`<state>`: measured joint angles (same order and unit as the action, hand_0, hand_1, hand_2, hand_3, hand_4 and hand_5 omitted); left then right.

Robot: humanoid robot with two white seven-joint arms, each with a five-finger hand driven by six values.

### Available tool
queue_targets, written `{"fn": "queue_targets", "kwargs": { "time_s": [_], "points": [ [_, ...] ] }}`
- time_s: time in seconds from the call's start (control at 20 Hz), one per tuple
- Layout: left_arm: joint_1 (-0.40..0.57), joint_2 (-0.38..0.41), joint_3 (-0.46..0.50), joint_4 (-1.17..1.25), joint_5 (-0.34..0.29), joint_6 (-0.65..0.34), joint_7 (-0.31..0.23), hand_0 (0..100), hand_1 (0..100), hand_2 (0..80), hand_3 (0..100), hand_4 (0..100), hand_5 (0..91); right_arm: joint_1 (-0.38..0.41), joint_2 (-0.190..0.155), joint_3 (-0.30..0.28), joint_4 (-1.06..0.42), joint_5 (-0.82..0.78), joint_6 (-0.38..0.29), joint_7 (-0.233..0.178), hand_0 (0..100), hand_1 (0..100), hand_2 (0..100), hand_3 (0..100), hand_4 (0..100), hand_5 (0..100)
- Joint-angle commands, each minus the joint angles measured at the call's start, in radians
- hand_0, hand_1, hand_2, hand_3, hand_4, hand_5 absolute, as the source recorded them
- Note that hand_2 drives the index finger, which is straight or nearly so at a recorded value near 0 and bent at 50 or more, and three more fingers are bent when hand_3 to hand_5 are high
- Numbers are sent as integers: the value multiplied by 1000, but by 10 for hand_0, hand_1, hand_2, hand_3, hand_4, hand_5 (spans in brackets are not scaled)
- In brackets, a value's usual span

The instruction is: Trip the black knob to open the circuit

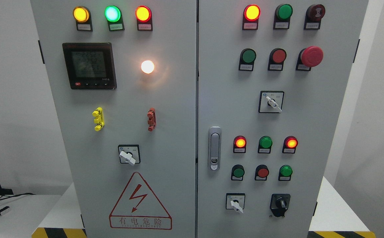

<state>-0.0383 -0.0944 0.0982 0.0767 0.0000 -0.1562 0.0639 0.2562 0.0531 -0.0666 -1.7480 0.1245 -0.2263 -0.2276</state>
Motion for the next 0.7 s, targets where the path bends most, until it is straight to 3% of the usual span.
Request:
{"fn": "queue_targets", "kwargs": {
  "time_s": [0.0, 0.35, 0.65],
  "points": [
    [0, 1, 0, 0, 5, 0, 1, 120, 389, 0, 0, 0, 0, -107, 2, 11, 8, -2, 53, -2, 357, 808, 355, 900, 1000, 1000],
    [0, -1, 0, 0, 5, 0, 1, 120, 389, 0, 0, 0, 0, -221, -2, -4, 53, -5, 99, -1, 358, 795, 364, 909, 1000, 1000],
    [0, -1, 0, 0, 5, 0, 1, 120, 389, 0, 0, 0, 0, -238, -4, 1, 58, -5, 104, 11, 361, 787, 392, 923, 1000, 1000]
  ]
}}
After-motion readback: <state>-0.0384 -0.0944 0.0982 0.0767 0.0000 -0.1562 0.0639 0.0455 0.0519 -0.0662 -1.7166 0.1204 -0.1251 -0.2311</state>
